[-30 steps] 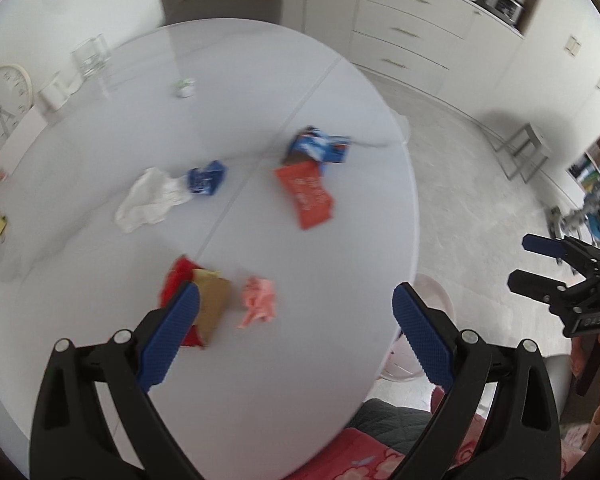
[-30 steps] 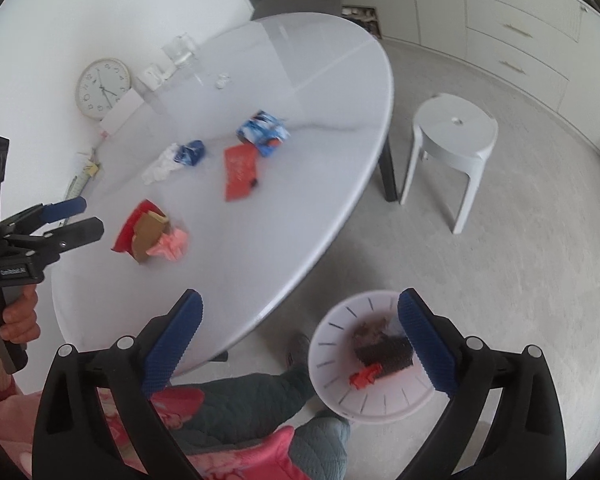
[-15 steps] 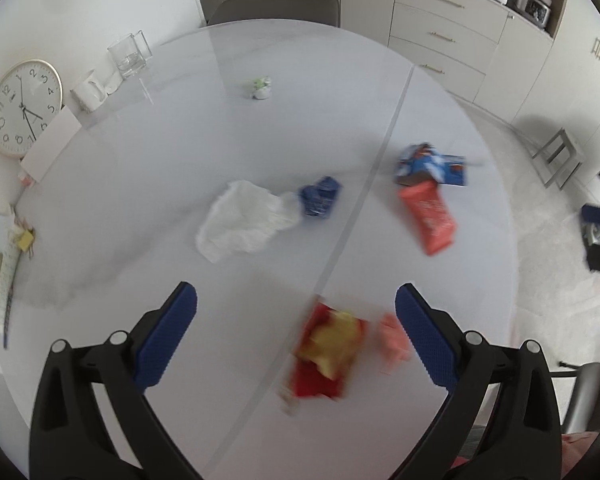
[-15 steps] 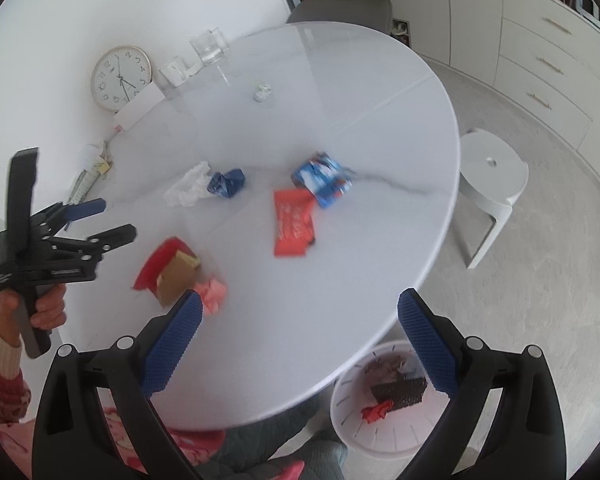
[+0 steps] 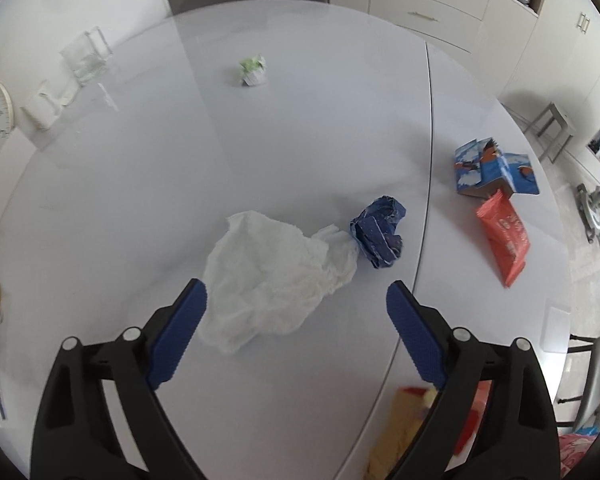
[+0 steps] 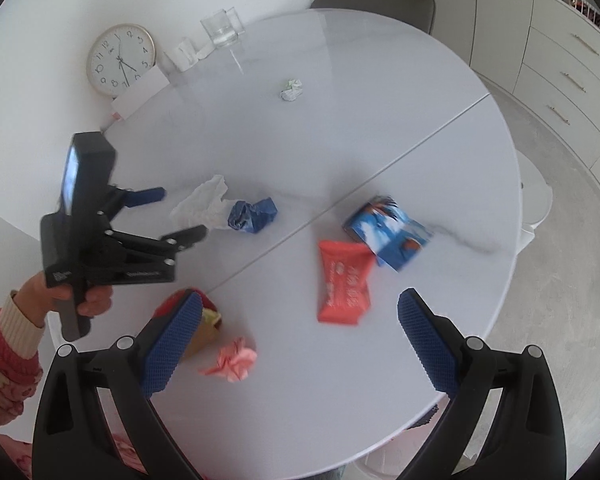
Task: Collect trash
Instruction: 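Grasp the white tissue with the left gripper while the right grasps the crumpled blue cloth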
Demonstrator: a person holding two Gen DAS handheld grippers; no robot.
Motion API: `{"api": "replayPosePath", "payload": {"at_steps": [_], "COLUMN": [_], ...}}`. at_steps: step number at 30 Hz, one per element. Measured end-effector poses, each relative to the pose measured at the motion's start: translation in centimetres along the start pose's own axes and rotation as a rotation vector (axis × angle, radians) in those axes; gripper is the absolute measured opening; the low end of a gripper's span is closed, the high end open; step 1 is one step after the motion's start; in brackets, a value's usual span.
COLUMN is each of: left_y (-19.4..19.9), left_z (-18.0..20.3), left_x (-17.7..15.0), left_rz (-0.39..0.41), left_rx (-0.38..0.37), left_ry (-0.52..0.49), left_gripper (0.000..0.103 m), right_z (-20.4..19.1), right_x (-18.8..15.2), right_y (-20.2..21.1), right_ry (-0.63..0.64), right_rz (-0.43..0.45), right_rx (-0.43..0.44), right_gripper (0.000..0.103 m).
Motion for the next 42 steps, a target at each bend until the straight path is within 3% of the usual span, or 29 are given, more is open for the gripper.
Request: {"api": "replayPosePath", "payload": {"at_steps": [2,5,10,14,17,25,31,36,38,42], "left_y": [-1.2,-2.6,-3.6,-3.5,-3.5,-0.5,2.4,3.4,3.5,4.5], "left_z": [-0.1,-0.4,-0.7,-0.7,-1.0,-3.5,-4.3,-4.0,-3.9,-4.0], "left_x": [0.0,0.0,-0.1,-0.4,-0.5,-0.4,-0.2,-0.6,-0.7,-1.3], "left_rz": [-0.013,-0.024,-0.037,-0.03,-0.02,0.033,0.076,0.077,0.075,0.082], "left_rx": [-0.006,-0.012,-0.033,-0.084,-0.105,-0.118,-0.121,-0.109,-0.099,-0.092], "left_ry": [-0.003,0.004,0.015,0.029,0.056,0.199,0.262,0.274,0.281,0.289], "left_gripper": [0.084,0.065,0.056,0.025,0.015,0.013,0.013,0.013,0.013,0.013], "right_z": [-0.2,-0.5,-1.1,-2.3,-3.1,-5.4,-5.8,-5.8,-5.8,-5.8], "right_x": [0.5,1.0,1.7,2.4,2.7,3.8,3.4,2.8,2.8,2.8], "right_y": [-0.8,-1.8,-3.3,-4.7,-6.1,-11.8,-15.5,-16.9,-17.0,-16.4], "right_ry": [-0.005,-0.007,-0.005,0.027,0.045,0.127,0.218,0.248,0.269,0.257], "right_rz": [-0.008,-0.021,-0.038,-0.049,-0.069,-0.107,-0.129,-0.161,-0.163,-0.164], "right_rx": [0.0,0.001,0.003,0.022,0.039,0.081,0.021,-0.001,-0.018,0.011], "right_gripper": [0.098,0.098,0.098,0.098,0.098,0.098,0.097,0.075,0.058,0.038]}}
Point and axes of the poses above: each gripper's, at about its wrist camera, not at the fingertips, and y roughly against the way its jaws point, z to its right, x to its top, the point moved 7 cm from there along -y, roughly the way its jaws point, and after that the axes turned 8 degrees about z, right-handed, at the moved point
